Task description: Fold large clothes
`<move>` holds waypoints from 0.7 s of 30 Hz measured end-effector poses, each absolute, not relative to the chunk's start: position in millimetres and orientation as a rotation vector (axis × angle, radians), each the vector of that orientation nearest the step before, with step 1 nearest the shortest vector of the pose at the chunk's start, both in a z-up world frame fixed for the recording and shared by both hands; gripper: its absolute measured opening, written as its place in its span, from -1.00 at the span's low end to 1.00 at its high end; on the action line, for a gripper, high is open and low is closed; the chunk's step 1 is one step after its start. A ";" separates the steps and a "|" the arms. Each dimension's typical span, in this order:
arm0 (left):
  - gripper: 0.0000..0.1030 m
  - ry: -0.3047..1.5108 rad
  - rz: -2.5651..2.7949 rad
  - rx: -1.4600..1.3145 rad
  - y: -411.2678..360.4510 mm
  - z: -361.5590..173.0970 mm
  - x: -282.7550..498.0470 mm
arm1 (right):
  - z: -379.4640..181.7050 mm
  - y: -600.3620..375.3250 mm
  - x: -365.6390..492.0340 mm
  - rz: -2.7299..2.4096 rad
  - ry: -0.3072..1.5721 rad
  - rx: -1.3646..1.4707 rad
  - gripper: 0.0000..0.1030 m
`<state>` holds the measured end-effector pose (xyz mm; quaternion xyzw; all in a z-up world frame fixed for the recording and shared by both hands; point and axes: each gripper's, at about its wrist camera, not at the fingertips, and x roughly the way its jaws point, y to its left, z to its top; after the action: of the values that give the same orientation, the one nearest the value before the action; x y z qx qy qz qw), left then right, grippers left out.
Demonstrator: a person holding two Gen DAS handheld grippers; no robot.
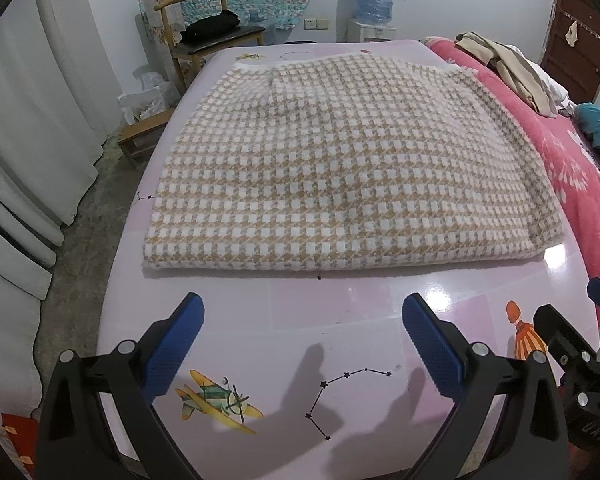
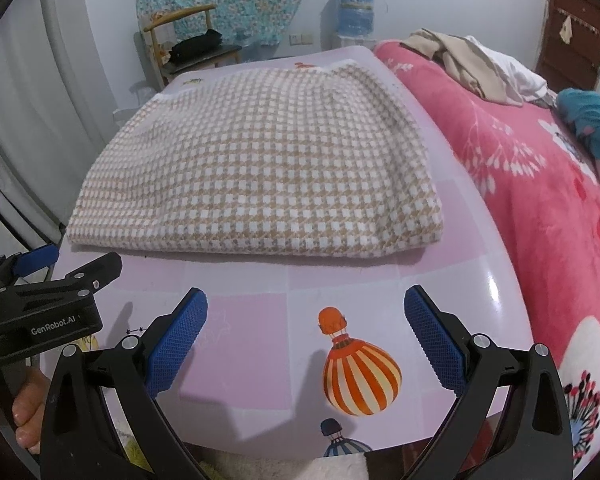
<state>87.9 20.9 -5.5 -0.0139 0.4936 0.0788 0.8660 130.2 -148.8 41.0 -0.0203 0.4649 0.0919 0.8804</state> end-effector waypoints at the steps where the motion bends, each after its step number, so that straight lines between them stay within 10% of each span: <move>1: 0.90 1.034 0.164 -0.031 20.9 -5.4 87.9 | 40.8 -148.7 130.0 0.192 0.969 -0.043 0.84; 21: 0.90 1.037 0.155 -0.038 20.0 -5.3 88.8 | 37.9 -152.8 127.6 0.196 0.972 -0.043 0.84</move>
<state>88.8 20.0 -5.3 -0.0181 0.4950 0.0741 0.8655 127.6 -152.8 37.9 -0.0205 0.4662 0.0939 0.8794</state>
